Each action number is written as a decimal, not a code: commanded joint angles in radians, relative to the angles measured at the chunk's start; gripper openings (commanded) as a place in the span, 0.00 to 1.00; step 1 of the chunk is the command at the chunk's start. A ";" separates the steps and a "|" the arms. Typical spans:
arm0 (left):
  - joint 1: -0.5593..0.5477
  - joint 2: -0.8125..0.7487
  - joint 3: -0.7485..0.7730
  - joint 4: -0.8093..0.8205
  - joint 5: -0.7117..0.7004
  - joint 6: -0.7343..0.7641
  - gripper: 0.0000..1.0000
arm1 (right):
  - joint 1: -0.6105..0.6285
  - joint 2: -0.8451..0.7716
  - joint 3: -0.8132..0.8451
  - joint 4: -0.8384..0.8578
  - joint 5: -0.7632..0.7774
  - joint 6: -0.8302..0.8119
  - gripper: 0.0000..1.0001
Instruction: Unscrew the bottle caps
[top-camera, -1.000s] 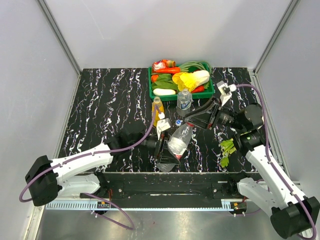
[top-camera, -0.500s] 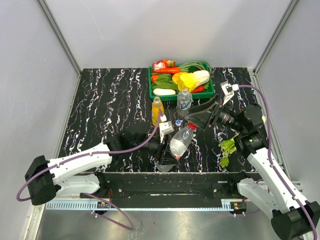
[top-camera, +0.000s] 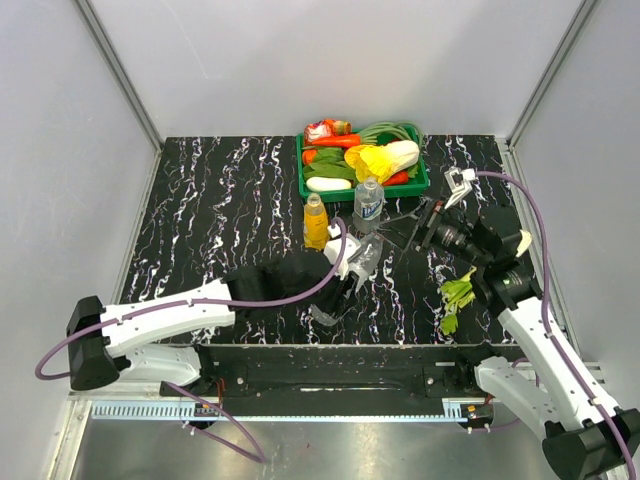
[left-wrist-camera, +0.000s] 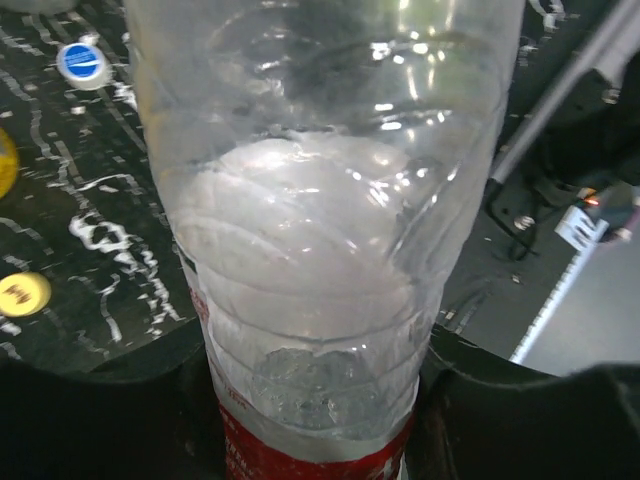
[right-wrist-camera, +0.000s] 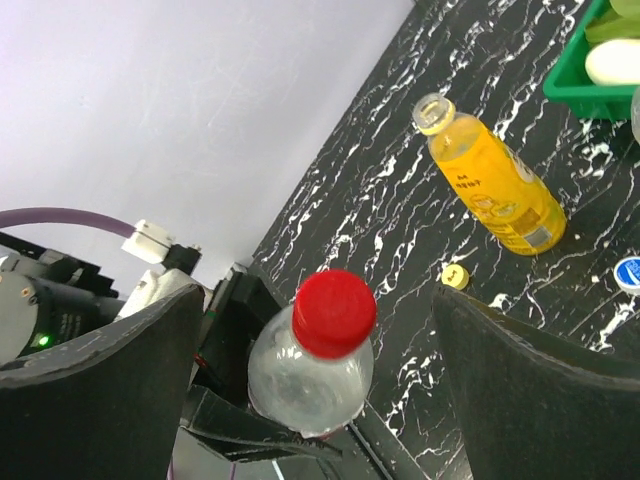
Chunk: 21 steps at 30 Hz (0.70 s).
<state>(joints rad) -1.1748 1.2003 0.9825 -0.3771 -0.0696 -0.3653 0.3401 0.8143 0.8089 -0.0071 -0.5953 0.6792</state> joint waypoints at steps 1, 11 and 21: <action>-0.017 0.024 0.074 -0.083 -0.213 -0.011 0.25 | 0.000 0.025 0.035 -0.030 0.026 0.026 1.00; -0.043 0.081 0.131 -0.121 -0.237 -0.015 0.24 | 0.000 0.065 0.026 -0.021 0.022 0.089 0.95; -0.057 0.137 0.159 -0.161 -0.243 -0.029 0.23 | 0.000 0.121 0.050 -0.070 0.037 0.106 0.73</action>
<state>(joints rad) -1.2228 1.3273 1.0935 -0.5426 -0.2825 -0.3817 0.3401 0.9195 0.8116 -0.0597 -0.5686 0.7746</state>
